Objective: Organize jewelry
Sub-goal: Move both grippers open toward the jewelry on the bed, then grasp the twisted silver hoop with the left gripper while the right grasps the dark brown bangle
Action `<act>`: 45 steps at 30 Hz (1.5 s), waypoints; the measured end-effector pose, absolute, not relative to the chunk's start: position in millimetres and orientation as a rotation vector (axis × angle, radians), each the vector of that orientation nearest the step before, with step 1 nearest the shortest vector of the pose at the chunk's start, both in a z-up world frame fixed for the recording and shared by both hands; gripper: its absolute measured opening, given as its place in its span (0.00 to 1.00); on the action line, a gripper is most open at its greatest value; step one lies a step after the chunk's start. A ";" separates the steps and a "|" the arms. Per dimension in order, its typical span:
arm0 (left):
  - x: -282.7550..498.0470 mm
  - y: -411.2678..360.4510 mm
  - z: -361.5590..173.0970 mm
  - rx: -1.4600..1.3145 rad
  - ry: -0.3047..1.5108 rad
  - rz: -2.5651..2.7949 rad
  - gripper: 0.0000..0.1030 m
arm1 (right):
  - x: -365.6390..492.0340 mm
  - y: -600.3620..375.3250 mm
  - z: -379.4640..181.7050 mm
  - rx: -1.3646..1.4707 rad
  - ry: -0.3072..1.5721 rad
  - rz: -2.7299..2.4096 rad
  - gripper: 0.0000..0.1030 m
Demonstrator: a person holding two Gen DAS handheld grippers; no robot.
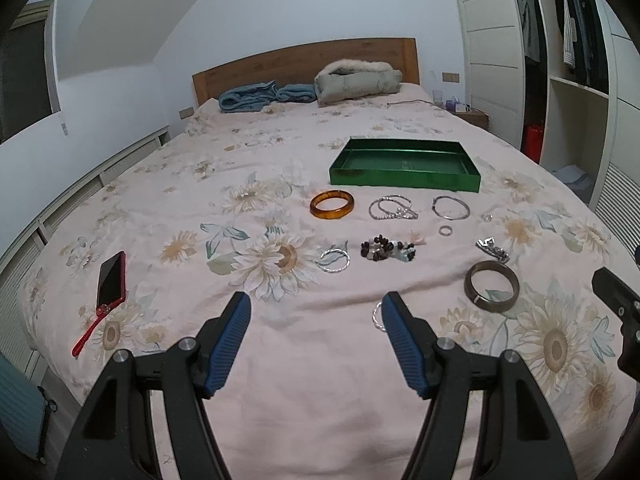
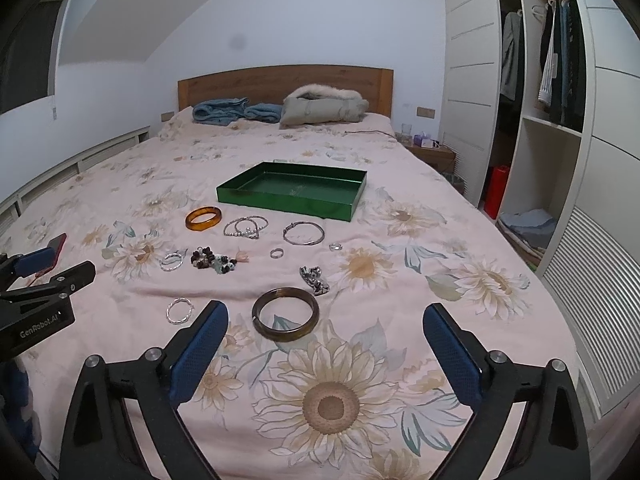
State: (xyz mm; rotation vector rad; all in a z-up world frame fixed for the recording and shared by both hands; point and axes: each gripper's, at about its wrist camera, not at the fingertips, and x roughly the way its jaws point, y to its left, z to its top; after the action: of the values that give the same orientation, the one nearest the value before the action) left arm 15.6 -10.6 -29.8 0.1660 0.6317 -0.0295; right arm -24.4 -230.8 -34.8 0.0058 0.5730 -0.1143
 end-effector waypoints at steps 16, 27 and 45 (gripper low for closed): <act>39.3 -14.9 -46.6 0.173 0.679 -0.052 0.64 | -2.5 -234.0 -49.8 0.025 0.619 -0.089 0.80; 63.4 -12.7 -68.5 0.154 0.732 -0.074 0.64 | 23.9 -235.5 -71.2 0.053 0.683 -0.040 0.66; 99.5 -11.8 -108.2 0.080 0.843 -0.245 0.62 | 73.9 -239.4 -105.8 0.088 0.791 0.066 0.47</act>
State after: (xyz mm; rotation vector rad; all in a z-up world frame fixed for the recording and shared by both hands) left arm 99.5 -11.8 -108.2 0.0805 0.8429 -0.2449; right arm 73.9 -239.4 -105.8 0.0880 0.7908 0.0658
